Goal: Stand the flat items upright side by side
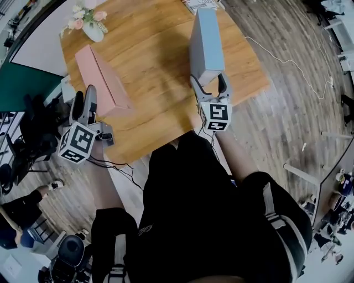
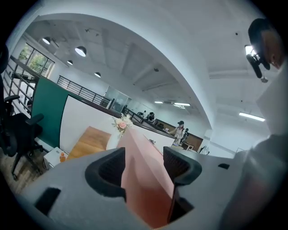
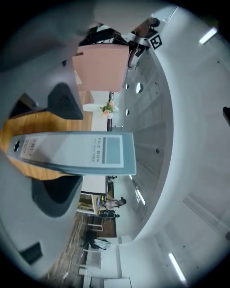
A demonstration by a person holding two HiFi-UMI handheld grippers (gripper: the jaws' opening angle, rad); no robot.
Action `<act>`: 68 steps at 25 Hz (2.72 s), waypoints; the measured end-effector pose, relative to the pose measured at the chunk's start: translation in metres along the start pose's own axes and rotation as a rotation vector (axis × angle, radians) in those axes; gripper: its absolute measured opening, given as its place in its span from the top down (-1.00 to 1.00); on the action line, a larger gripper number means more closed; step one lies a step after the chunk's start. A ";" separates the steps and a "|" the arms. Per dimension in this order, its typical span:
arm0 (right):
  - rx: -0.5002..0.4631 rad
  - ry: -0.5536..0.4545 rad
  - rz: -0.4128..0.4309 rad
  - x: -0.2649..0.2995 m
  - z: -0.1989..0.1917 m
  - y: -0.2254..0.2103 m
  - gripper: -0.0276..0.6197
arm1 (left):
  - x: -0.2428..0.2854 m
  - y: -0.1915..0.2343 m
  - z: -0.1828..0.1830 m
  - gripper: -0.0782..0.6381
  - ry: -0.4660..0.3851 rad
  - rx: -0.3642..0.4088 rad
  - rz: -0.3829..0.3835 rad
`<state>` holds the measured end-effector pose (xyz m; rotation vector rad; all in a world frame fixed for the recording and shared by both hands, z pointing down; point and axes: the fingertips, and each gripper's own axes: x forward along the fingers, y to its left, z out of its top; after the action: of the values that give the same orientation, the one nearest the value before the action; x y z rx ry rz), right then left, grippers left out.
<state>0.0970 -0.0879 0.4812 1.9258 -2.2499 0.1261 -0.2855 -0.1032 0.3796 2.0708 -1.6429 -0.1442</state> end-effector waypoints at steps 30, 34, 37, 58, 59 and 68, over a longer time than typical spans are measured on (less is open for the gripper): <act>-0.022 -0.018 0.109 0.004 -0.007 0.040 0.10 | 0.008 -0.016 -0.013 0.28 -0.034 0.014 0.022; -0.012 -0.029 0.151 0.005 -0.005 0.055 0.10 | 0.008 -0.015 -0.013 0.28 -0.034 -0.001 0.017; -0.011 -0.033 0.184 0.005 -0.005 0.068 0.10 | 0.008 -0.015 -0.013 0.27 -0.035 -0.006 0.016; -0.012 -0.059 0.361 0.013 0.005 0.145 0.10 | 0.008 -0.013 -0.013 0.27 -0.036 -0.011 0.002; -0.013 -0.057 0.371 0.013 0.005 0.149 0.10 | 0.008 -0.013 -0.013 0.27 -0.036 -0.012 0.001; -0.010 -0.064 0.434 0.012 0.010 0.182 0.10 | 0.008 -0.011 -0.013 0.27 -0.035 -0.018 -0.006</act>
<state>-0.0848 -0.0722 0.4829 1.4247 -2.6696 0.1095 -0.2684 -0.1048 0.3880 2.0708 -1.6504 -0.1968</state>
